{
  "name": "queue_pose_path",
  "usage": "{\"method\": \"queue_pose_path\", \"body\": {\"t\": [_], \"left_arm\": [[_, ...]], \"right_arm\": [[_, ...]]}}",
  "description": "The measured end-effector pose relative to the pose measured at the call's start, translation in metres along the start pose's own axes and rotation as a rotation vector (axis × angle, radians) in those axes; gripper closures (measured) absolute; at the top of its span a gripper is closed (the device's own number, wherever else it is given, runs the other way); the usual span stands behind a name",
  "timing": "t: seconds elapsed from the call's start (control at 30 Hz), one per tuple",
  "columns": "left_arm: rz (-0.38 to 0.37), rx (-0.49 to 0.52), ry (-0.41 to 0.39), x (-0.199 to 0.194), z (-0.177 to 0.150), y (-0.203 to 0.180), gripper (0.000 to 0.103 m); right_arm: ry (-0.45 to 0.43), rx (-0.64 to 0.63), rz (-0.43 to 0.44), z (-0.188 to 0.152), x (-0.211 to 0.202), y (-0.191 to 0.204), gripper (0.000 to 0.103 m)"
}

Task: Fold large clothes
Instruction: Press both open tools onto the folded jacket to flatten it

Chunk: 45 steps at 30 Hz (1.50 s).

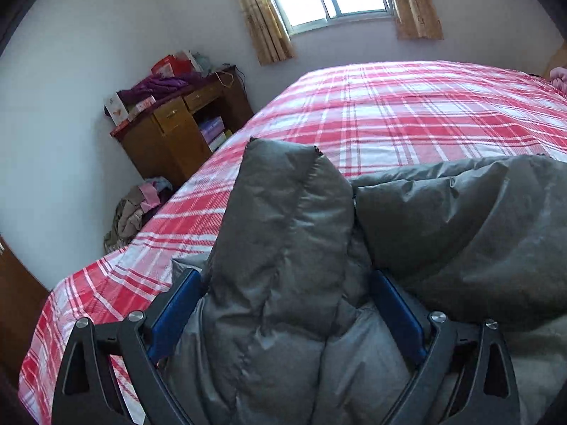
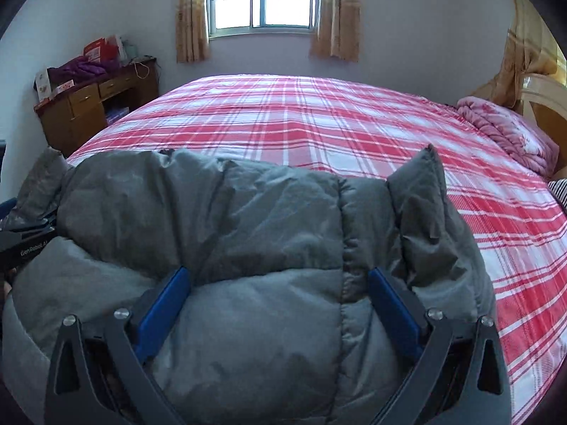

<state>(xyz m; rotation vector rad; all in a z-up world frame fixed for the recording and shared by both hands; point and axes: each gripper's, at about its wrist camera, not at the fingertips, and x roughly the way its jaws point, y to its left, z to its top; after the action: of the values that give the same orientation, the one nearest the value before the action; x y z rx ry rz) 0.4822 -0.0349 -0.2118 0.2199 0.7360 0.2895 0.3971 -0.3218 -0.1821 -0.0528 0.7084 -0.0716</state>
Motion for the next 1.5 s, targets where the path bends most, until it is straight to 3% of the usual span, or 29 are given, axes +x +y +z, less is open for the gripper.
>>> {"method": "queue_pose_path", "body": {"t": [0.17, 0.47, 1.27, 1.5], "left_arm": [[-0.036, -0.029, 0.051, 0.011, 0.000, 0.003, 0.002], [-0.036, -0.015, 0.097, 0.020, -0.001, -0.002, 0.001], [-0.036, -0.009, 0.112, 0.027, -0.001, -0.003, 0.001], [0.002, 0.015, 0.124, 0.018, 0.004, -0.004, 0.001]], "right_arm": [[0.018, 0.008, 0.005, -0.002, 0.003, 0.001, 0.000], [0.070, 0.004, 0.001, -0.001, 0.015, 0.002, 0.000], [0.154, -0.011, -0.014, -0.002, 0.031, 0.007, 0.000], [0.178, -0.032, -0.043, 0.005, 0.030, 0.012, 0.002]]}}
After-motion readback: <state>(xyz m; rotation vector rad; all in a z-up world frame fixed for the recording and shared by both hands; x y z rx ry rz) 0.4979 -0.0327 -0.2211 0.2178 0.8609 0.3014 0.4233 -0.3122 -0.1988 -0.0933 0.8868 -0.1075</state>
